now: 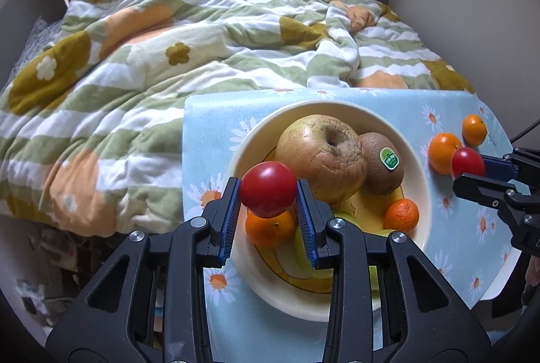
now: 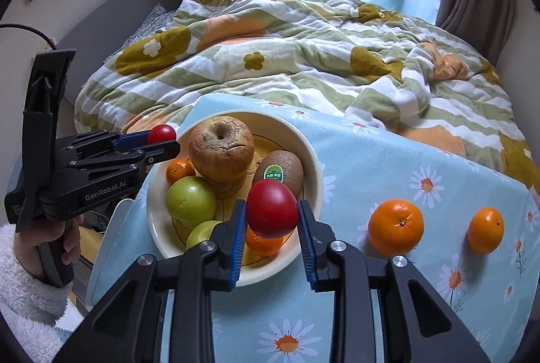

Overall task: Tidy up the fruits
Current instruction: 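Place both red tomatoes into the bowl and open both tools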

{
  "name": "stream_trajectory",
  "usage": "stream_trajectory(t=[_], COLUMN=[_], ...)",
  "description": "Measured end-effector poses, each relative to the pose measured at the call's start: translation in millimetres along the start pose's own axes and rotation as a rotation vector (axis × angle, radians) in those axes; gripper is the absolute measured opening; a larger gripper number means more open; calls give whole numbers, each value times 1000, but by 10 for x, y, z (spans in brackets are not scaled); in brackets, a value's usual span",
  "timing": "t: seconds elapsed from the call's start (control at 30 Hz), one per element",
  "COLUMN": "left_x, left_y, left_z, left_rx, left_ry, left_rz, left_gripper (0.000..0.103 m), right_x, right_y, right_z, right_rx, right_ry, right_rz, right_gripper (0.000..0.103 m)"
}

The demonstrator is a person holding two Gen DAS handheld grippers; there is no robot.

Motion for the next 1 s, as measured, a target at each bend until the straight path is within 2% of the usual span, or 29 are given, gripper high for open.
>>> stream_trajectory(t=[0.17, 0.23, 0.27, 0.3, 0.4, 0.5, 0.77, 1.0], left_x=[-42, -43, -36, -32, -31, -26, 111, 207], left_y=[-4, 5, 12, 29, 148, 230, 454, 588], left_z=[-22, -24, -28, -29, -25, 21, 214, 404], left_rx=[6, 6, 7, 10, 40, 21, 17, 8], left_ry=[-16, -26, -33, -36, -16, -2, 48, 98], left_rz=[-2, -20, -25, -31, -30, -68, -75, -96], left_gripper=[40, 46, 70, 103, 103, 103, 103, 103], right_x=[70, 98, 105, 113, 122, 119, 78, 68], right_y=[40, 59, 67, 70, 46, 1, -79, -286], right_z=[28, 33, 31, 30, 16, -15, -97, -19], right_rx=[-1, -2, -2, -2, -1, -8, -27, -76], right_ry=[-32, -40, -41, -40, -27, -5, 60, 136], right_rz=[27, 32, 32, 29, 8, -9, -57, -64], right_gripper=[27, 27, 27, 27, 27, 27, 27, 27])
Point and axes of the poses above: each gripper's, at about its wrist camera, not at the fingertips, and y roughly against the way its jaws point, x to its right, z to its underside, the point moved 6 cm from there along -y, roughly the way its jaws point, and after that the axes turned 1 degree about x, right-handed, at the moved point
